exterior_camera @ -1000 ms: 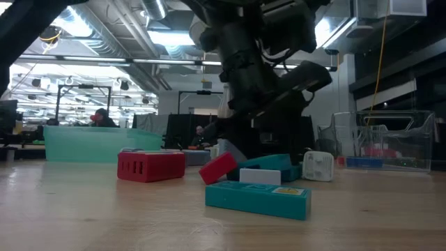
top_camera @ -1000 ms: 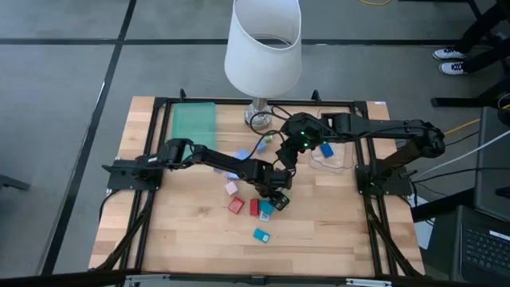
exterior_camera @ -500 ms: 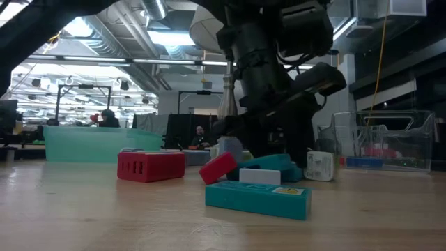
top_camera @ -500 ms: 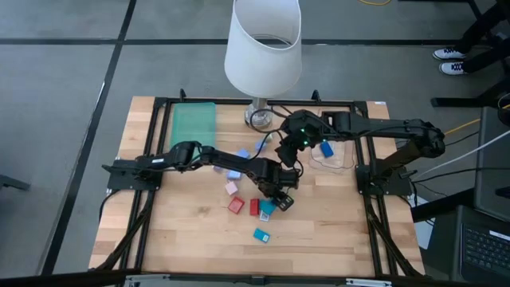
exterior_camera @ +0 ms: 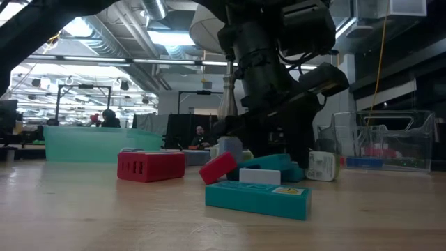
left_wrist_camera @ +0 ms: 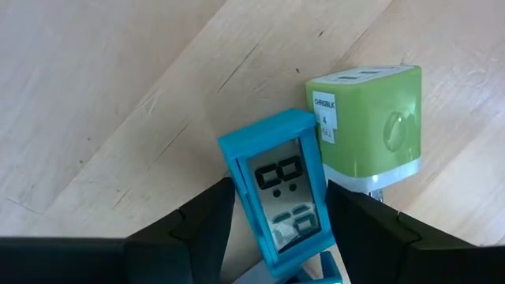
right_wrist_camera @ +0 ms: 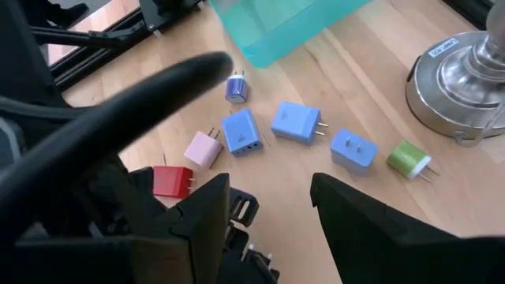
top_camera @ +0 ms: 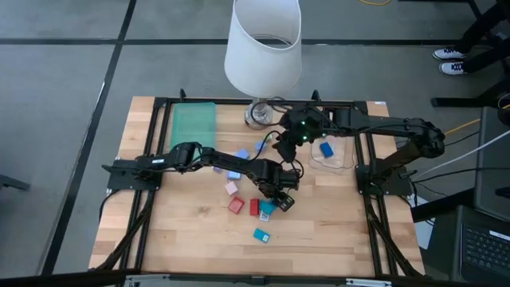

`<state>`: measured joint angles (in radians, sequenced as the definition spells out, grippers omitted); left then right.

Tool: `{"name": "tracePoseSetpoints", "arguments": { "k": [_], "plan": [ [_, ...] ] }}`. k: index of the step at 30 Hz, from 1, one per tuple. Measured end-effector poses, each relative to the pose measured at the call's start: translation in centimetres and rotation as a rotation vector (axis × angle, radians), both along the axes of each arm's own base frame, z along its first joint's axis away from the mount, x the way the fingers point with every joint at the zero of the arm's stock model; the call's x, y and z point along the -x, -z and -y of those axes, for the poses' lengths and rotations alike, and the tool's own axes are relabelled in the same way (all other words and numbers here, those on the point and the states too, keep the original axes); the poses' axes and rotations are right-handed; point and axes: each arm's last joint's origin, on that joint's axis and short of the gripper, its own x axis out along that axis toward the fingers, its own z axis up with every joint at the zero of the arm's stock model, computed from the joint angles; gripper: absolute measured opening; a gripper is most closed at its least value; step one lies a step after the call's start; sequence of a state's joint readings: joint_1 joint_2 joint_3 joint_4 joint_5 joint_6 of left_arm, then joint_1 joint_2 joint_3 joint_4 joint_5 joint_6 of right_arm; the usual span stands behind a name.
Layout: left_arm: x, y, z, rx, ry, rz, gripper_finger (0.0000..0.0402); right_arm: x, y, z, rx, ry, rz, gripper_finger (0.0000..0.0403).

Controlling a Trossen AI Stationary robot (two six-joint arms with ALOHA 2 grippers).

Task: Pick & Place Office items
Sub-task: Put the light blue digital timer into the transparent bin

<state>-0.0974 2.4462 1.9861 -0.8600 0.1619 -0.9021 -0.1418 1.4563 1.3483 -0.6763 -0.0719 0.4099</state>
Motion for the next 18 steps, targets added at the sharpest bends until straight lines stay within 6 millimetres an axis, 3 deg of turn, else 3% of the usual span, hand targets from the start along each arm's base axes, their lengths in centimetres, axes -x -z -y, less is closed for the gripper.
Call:
{"name": "tracePoseSetpoints", "arguments": {
  "k": [4,7,18],
  "plan": [
    [0.0,0.4,-0.1,0.011,0.029,-0.005,0.0196,0.0,0.0,0.0,-0.006,-0.004,0.003,0.0194],
    [0.0,0.5,-0.2,0.047,0.037,-0.010,0.0171,0.0,0.0,0.0,-0.010,-0.008,0.005,0.0194],
    [-1.5,1.6,-0.7,0.197,0.086,0.106,0.0013,0.0,0.0,0.0,-0.016,-0.011,0.005,0.0194]
  ]
}}
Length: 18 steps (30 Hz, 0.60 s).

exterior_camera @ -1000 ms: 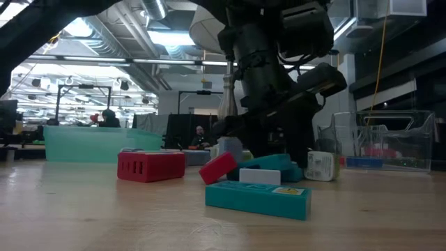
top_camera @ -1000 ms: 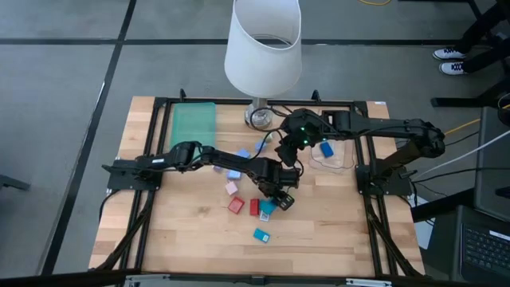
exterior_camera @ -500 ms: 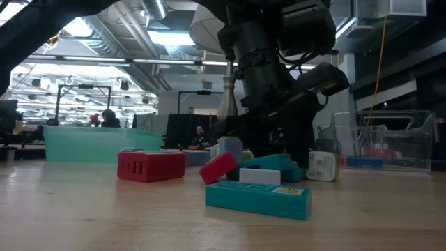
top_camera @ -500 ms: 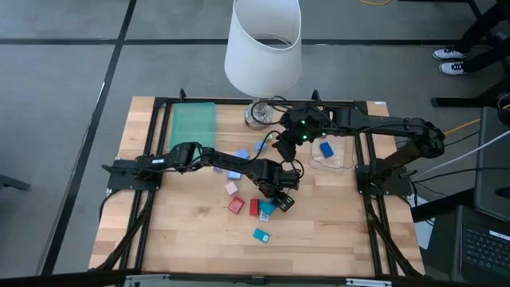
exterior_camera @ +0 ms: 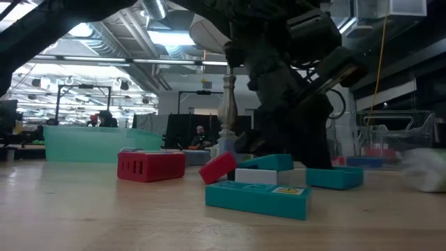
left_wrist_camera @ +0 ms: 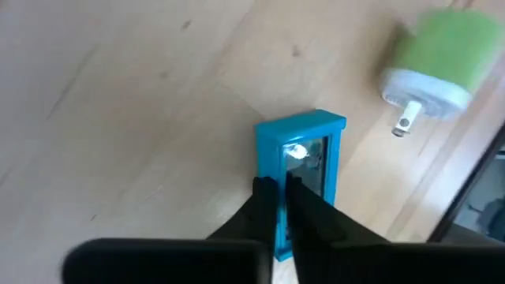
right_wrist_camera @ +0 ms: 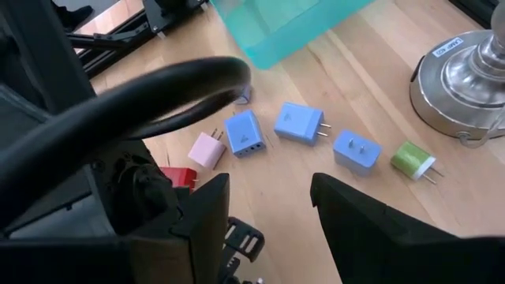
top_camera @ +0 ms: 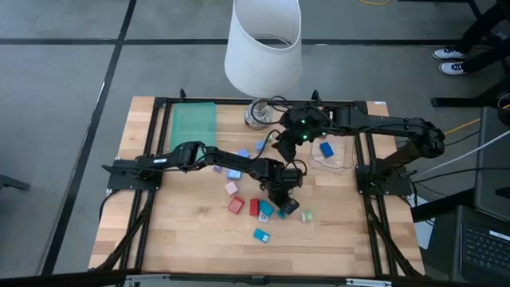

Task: Pick & Place Office items
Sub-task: Put the light blue digital timer into the transparent bin

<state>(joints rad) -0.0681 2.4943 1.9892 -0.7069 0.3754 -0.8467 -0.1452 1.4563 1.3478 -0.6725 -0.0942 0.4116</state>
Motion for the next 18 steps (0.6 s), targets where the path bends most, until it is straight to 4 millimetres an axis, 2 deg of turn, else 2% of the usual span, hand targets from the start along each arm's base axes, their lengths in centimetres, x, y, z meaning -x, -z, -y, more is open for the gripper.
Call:
{"name": "tracePoseSetpoints", "arguments": {
  "k": [7,12,15,18],
  "plan": [
    [-0.2,0.0,-1.2,0.002,0.014,0.032,0.0004,0.0,0.0,0.0,-0.013,0.013,0.001,0.0194],
    [-0.7,-1.1,-2.0,-0.024,0.004,0.120,0.0002,-0.3,-0.4,0.0,-0.026,0.001,0.055,0.0194],
    [-1.0,-2.1,-2.7,-0.055,-0.004,0.184,0.0002,-0.5,-1.6,0.0,-0.036,-0.020,0.152,0.0194],
    [-1.1,-3.0,-3.1,-0.105,-0.020,0.219,0.0002,-0.6,-3.6,0.1,-0.014,-0.031,0.228,0.0194]
  ]
}}
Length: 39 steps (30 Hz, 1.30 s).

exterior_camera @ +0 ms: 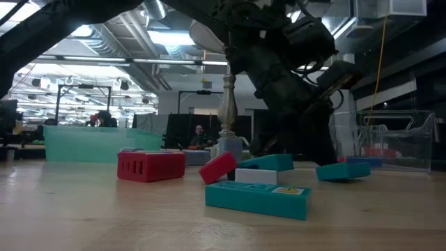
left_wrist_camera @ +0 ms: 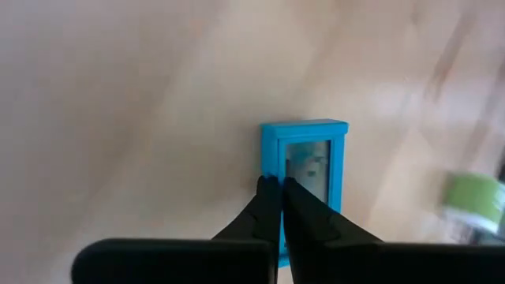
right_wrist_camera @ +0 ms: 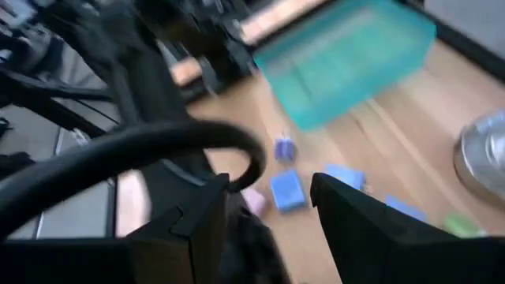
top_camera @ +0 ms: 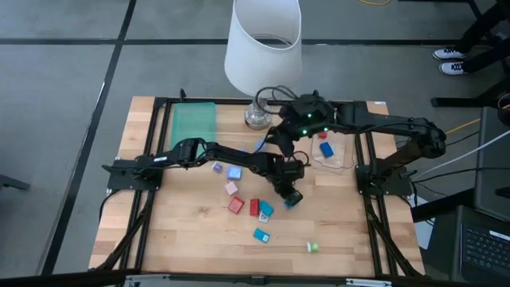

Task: Pick & Place Office items
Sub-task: Put the light blue digital timer into the transparent bin

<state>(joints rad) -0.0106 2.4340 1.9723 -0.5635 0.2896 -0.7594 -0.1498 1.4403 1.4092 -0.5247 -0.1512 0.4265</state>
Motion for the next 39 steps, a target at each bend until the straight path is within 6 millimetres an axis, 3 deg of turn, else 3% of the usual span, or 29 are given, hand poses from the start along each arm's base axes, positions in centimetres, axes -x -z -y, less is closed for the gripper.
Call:
{"name": "tracePoseSetpoints", "arguments": {
  "k": [6,12,19,28,34,39],
  "plan": [
    [-0.4,-3.3,-1.0,-0.013,0.010,0.151,0.0001,0.4,-4.6,0.6,0.055,-0.010,0.138,0.0194],
    [-0.4,-6.5,-1.8,-0.029,-0.006,0.271,0.0001,0.9,-7.3,0.7,0.057,-0.039,0.222,0.0194],
    [-0.4,-9.6,-5.1,-0.108,-0.051,0.428,0.0001,1.1,-8.4,0.7,0.062,-0.027,0.279,0.0194],
    [0.0,-10.9,-9.8,-0.169,-0.097,0.511,0.0001,0.8,-9.0,0.8,0.065,-0.052,0.364,0.0194],
    [0.2,-10.7,-10.6,-0.191,-0.090,0.497,0.0002,0.9,-8.9,1.5,0.100,-0.030,0.351,0.0194],
    [0.3,-10.1,-9.5,-0.175,-0.061,0.447,0.0002,1.1,-8.6,1.6,0.084,-0.042,0.318,0.0192]
  ]
}}
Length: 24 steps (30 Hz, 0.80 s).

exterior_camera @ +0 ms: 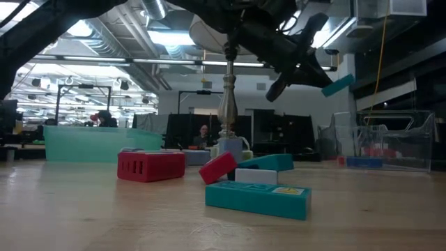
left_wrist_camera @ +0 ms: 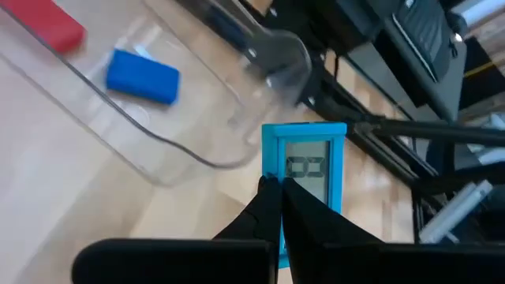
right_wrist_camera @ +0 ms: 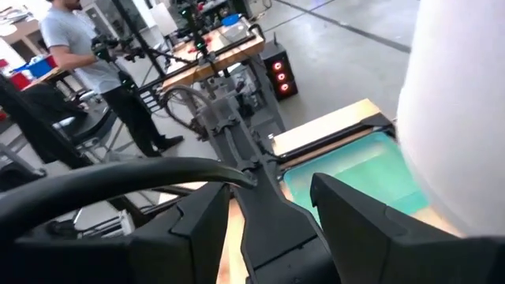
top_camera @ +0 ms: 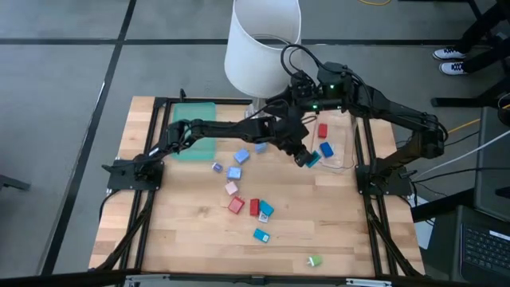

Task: Pick & Place Office items
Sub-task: Put the light blue digital timer into the transparent bin

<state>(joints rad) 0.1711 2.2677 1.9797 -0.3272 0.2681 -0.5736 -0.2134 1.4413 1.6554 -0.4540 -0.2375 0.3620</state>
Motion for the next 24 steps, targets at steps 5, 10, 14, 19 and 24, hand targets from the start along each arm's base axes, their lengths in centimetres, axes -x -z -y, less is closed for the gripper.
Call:
{"name": "tracePoseSetpoints", "arguments": {
  "k": [5,10,14,19,24],
  "plan": [
    [0.1,0.5,1.8,0.012,0.032,-0.065,0.0002,0.2,0.1,-0.2,-0.034,-0.031,-0.021,0.0182],
    [0.0,0.7,3.3,0.015,0.057,-0.080,0.0002,0.3,0.6,-1.0,-0.084,-0.089,-0.080,0.0171],
    [0.0,1.1,4.6,0.031,0.076,-0.100,0.0002,0.6,1.3,-1.7,-0.110,-0.105,-0.171,0.0166],
    [-0.1,1.9,6.3,0.062,0.095,-0.116,0.0002,0.6,1.9,-2.6,-0.117,-0.126,-0.235,0.0165],
    [-0.2,1.9,9.0,0.065,0.143,-0.104,0.0002,0.9,2.8,-2.7,-0.122,-0.105,-0.330,0.0165]
  ]
}}
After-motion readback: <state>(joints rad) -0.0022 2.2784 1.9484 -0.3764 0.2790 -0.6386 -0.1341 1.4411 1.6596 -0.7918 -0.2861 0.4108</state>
